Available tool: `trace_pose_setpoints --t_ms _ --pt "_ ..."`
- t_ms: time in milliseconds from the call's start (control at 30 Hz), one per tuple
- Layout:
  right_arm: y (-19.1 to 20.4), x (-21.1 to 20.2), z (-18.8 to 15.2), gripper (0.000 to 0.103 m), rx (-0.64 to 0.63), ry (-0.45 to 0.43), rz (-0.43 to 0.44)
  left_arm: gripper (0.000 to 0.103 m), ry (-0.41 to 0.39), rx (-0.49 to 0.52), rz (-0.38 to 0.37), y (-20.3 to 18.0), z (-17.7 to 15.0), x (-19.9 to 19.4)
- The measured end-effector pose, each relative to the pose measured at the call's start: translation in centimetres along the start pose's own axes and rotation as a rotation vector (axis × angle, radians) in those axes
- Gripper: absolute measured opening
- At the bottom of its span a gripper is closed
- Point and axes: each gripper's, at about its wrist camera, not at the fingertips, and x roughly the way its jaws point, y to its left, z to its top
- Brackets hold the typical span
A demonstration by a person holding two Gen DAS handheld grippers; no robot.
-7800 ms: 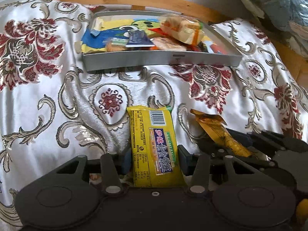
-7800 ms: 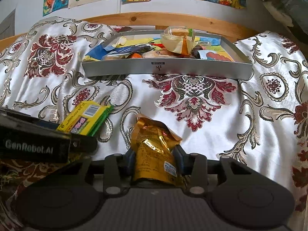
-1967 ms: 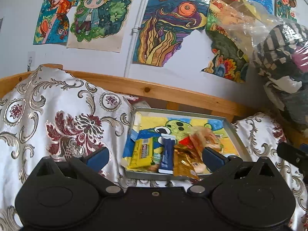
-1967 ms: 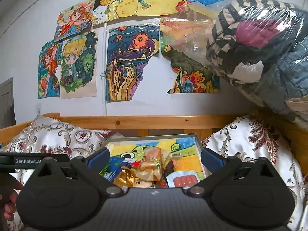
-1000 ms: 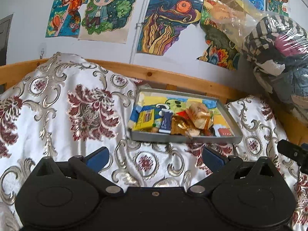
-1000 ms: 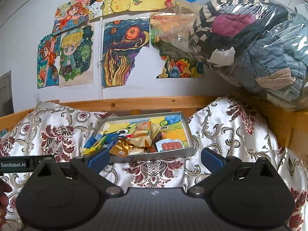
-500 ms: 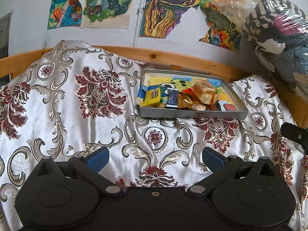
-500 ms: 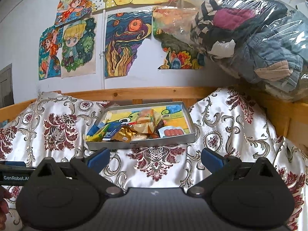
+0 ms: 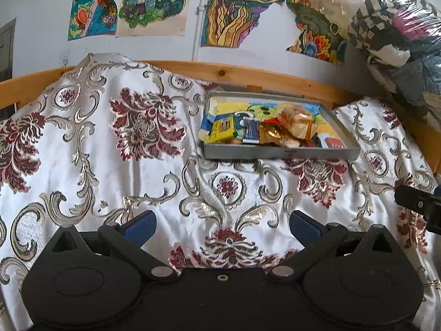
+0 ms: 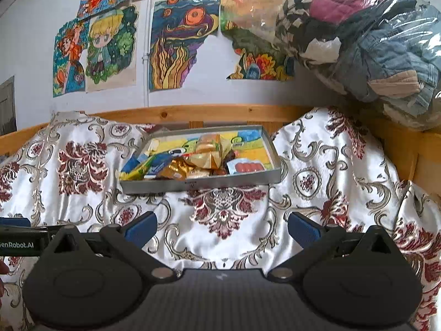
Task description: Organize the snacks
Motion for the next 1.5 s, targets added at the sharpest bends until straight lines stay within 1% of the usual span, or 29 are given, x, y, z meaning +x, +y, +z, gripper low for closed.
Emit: trace_pose_setpoints --t_ms 67,333,1133,1500 --pt "0.1 0.2 -0.2 0.103 -0.003 0.012 0.001 0.102 0.018 0.001 0.004 0.0 -0.2 0.3" --pt "0.3 0.8 -1.1 0.103 -0.002 0.065 0.005 0.102 0.051 -0.031 -0.003 0.3 -0.7 0.3" --pt "0.4 1.0 -1.3 0.103 -0.010 0.077 0.015 0.102 0.069 -0.019 0.008 0.1 -1.2 0.5" --pt "0.6 1.0 -1.5 0.103 -0.019 0.083 0.019 0.102 0.063 -0.005 0.009 -0.1 -1.4 0.4"
